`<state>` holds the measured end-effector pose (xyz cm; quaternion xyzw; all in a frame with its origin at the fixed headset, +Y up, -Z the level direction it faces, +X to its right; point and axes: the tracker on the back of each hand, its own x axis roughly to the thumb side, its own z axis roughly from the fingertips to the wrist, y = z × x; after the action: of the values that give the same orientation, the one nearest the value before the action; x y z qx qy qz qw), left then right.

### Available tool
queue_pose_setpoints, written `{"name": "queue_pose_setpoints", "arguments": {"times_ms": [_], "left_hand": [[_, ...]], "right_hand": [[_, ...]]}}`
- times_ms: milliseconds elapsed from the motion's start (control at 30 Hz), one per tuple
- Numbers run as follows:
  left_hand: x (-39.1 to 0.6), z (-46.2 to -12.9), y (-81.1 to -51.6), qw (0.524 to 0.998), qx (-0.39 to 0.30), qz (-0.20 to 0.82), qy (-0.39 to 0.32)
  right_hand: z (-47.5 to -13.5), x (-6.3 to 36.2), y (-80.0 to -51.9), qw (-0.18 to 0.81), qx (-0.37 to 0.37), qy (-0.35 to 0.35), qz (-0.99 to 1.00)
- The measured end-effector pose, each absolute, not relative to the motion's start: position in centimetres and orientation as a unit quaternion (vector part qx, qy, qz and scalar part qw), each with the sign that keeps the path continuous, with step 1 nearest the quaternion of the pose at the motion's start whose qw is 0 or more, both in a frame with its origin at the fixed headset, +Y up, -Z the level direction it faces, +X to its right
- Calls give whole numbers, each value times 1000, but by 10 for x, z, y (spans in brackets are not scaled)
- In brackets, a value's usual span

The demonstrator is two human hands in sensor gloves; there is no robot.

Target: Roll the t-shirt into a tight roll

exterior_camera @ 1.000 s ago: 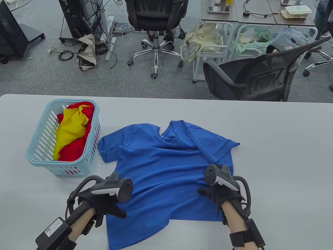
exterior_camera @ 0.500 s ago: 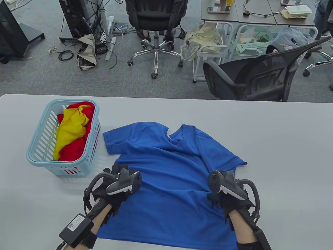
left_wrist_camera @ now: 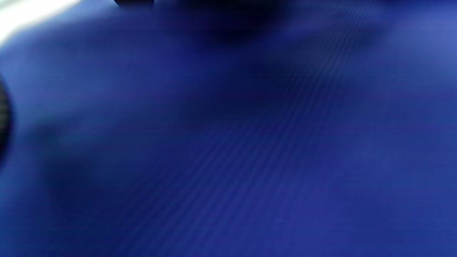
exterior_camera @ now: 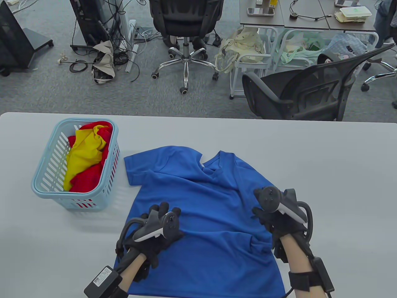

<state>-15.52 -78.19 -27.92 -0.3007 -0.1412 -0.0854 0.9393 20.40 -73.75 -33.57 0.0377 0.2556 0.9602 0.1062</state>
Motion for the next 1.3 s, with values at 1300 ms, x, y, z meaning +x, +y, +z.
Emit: {"name": "queue_pose_setpoints", "arguments": {"times_ms": [1300], "left_hand": [[-162, -265, -753, 932, -280, -105, -203]], "right_hand": [[-372, 272, -771, 31, -104, 331, 937]]}}
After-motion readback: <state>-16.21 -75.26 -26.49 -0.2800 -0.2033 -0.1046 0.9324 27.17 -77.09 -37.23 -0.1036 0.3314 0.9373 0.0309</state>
